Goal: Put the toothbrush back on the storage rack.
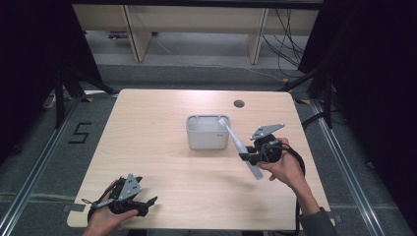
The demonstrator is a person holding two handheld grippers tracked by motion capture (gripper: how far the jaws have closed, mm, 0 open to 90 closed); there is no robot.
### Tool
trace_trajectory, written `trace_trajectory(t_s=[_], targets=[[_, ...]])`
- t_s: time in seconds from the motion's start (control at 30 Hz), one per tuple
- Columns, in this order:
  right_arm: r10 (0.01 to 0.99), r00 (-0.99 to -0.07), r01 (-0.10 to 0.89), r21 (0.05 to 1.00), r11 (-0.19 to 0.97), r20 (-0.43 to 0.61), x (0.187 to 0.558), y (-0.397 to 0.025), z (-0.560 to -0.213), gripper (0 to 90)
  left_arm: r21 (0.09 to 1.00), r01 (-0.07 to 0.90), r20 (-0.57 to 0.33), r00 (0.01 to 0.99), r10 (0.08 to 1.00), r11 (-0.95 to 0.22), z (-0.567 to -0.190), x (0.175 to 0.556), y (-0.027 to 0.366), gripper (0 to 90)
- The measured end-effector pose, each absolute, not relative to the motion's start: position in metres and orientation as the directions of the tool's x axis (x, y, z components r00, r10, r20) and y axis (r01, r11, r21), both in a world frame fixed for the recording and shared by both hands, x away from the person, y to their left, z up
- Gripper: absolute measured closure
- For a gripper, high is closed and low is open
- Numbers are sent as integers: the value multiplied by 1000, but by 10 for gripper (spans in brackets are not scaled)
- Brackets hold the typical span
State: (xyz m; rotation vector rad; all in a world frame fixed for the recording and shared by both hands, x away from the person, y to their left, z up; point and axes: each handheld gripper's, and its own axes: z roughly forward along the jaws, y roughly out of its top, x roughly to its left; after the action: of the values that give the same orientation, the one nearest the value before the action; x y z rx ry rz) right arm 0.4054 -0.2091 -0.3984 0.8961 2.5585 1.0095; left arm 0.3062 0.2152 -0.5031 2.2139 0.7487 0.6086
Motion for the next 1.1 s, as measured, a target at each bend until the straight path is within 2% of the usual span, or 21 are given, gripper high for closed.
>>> trace_trajectory(t_s=[0.03, 0.2, 0.4, 0.43, 0.53, 0.57, 0.73, 0.77, 0.87, 1.1], targets=[[631, -775, 477, 674, 563, 21, 404, -208, -396, 668, 749, 329, 184, 731, 658, -575, -503, 306, 215, 152], [653, -757, 464, 721, 514, 22, 408, -204, -392, 668, 740, 326, 196, 732, 653, -588, -502, 306, 216, 152], [637, -770, 403, 786, 468, 15, 417, -201, -383, 668, 736, 325, 199, 734, 650, -593, -502, 306, 217, 152], [645, -763, 428, 782, 453, 45, 416, -199, -381, 668, 742, 324, 196, 732, 653, -586, -502, 306, 216, 152], [626, -779, 397, 799, 452, 33, 420, -195, -378, 668, 751, 332, 184, 725, 664, -570, -504, 305, 215, 152], [631, -775, 386, 808, 446, 21, 421, -193, -377, 668, 732, 323, 201, 738, 644, -600, -502, 306, 217, 152], [637, -770, 383, 829, 407, 43, 428, -186, -373, 668, 756, 333, 176, 725, 666, -563, -504, 305, 214, 152], [632, -774, 382, 829, 408, 45, 429, -186, -372, 668, 736, 322, 201, 735, 647, -595, -502, 306, 217, 152], [632, -774, 354, 849, 392, 31, 434, -183, -369, 668, 748, 325, 195, 725, 660, -578, -502, 306, 216, 152], [633, -771, 360, 867, 345, 68, 443, -174, -361, 668, 751, 329, 190, 723, 664, -573, -502, 306, 215, 152]])
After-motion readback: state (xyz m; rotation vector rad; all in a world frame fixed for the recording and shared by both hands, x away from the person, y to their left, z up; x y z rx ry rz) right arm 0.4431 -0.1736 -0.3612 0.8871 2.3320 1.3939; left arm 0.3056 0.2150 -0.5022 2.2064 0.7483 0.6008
